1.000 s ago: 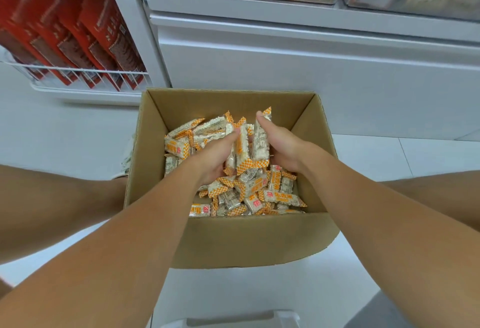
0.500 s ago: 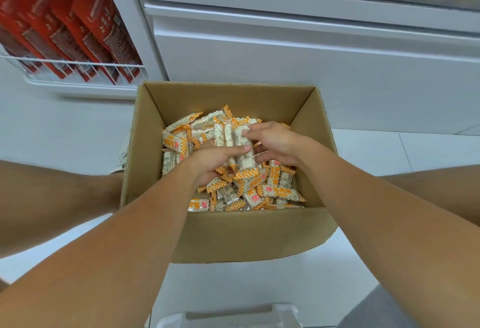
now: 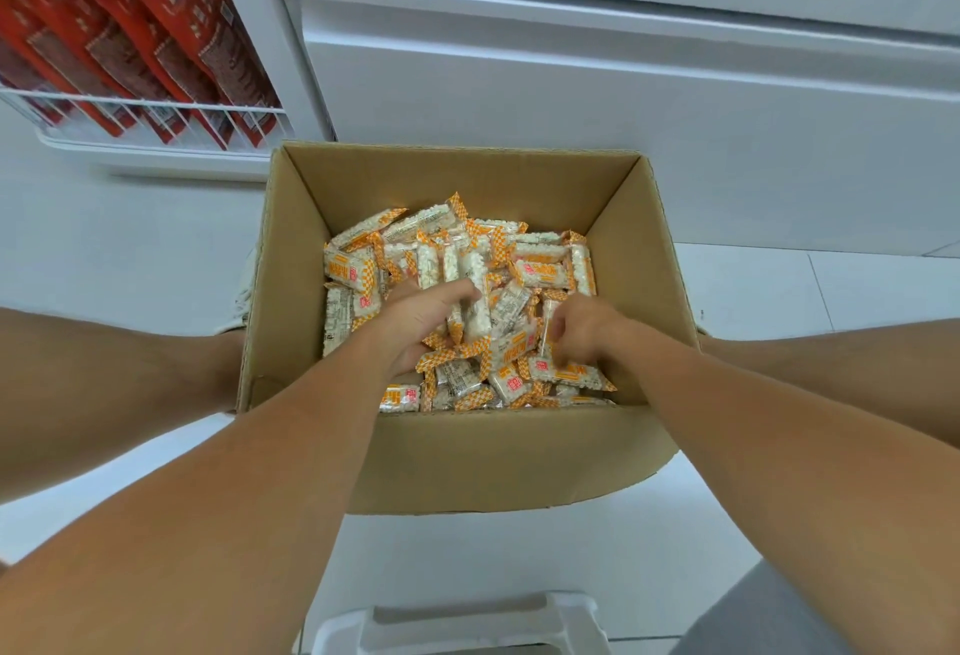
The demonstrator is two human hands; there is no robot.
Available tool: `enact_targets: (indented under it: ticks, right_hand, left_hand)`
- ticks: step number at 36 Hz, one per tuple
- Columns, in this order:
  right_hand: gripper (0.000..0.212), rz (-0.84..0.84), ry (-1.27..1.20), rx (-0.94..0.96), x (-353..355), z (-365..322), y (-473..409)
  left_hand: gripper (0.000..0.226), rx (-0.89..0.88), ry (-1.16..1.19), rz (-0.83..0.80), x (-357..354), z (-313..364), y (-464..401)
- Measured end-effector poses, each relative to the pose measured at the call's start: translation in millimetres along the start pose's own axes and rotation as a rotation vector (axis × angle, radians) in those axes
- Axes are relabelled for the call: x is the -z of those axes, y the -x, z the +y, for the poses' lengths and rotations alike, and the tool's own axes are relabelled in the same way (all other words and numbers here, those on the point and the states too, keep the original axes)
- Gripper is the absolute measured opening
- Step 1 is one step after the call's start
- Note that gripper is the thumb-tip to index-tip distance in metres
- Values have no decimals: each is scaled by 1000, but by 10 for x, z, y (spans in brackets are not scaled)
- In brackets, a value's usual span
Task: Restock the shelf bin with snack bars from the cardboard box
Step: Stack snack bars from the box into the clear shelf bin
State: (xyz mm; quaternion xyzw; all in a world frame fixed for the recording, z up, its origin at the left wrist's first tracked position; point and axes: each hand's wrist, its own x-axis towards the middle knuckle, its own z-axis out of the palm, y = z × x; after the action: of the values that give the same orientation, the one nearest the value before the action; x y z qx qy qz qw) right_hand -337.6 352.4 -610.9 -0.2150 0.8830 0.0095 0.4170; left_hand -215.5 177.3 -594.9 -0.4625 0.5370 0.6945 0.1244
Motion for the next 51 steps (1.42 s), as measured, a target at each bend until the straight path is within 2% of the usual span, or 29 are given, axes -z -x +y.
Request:
enact_targets:
  ticks: [2, 6, 9, 11, 15, 18, 20, 22, 25, 28, 30, 33, 34, 36, 38, 40, 42, 45, 47, 49, 51]
  right_hand:
    - [46, -95, 185, -11, -153, 72, 4]
    - [42, -133, 250, 7, -281, 86, -23]
    - [37, -183, 262, 24, -266, 42, -33]
    - [32, -220, 213, 6, -216, 80, -55]
    - [21, -223, -149, -118, 163, 156, 17]
    - [15, -171, -555, -76, 584, 10, 213]
    - [11, -106, -753, 3, 806, -156, 353]
    - [15, -31, -846, 73, 947, -329, 485]
    - [22, 12, -892, 161, 1102, -567, 721]
    - [27, 65, -1036, 221, 1321, -684, 984]
    - [23, 62, -1099, 299, 1523, -694, 1135]
    - [31, 26, -1039, 402, 1860, -710, 1373]
    - [35, 48, -961, 427, 1982, -726, 1446]
    - [44, 141, -762, 483, 2226, -763, 1582]
    - [70, 281, -616, 562, 2457, -780, 1693]
    - [109, 357, -525, 696, 2655, -795, 1792]
    - [123, 329, -458, 842, 2813, -820, 1889]
    - [113, 310, -331, 948, 2994, -873, 2021]
    - [97, 335, -272, 957, 3086, -912, 2070]
    - [84, 336, -316, 968, 3166, -931, 2038]
    - [75, 302, -436, 989, 3251, -927, 1937]
  left_hand:
    - [118, -2, 36, 5, 15, 6, -8]
    - [99, 12, 127, -13, -8, 111, 75]
    - [111, 17, 122, 5, -5, 114, 94]
    - [110, 13, 115, 21, 10, 94, 54]
    - [75, 23, 101, 7, -16, 168, 180]
    - [80, 13, 85, 9, -14, 186, 150]
    - [73, -14, 102, 13, -47, 286, 232]
    - [63, -57, 131, 4, -97, 425, 352]
    - [75, -144, 130, -18, -146, 674, 511]
    - [68, -235, 127, -94, -98, 957, 748]
    - [74, -290, 55, -151, -20, 1141, 886]
    - [50, -376, -25, -232, 68, 1460, 1043]
    - [52, -378, -38, -266, 74, 1582, 1142]
    - [73, -405, -92, -294, 113, 1838, 1249]
    - [88, -416, -204, -346, 162, 2097, 1360]
    - [70, -449, -310, -484, 209, 2342, 1507]
    - [56, -485, -342, -606, 225, 2561, 1713]
    - [55, -478, -412, -694, 245, 2827, 1895]
    - [64, -445, -444, -674, 247, 2945, 1907]
    - [57, -448, -377, -685, 262, 3026, 1857]
    - [57, -445, -208, -719, 269, 3118, 1836]
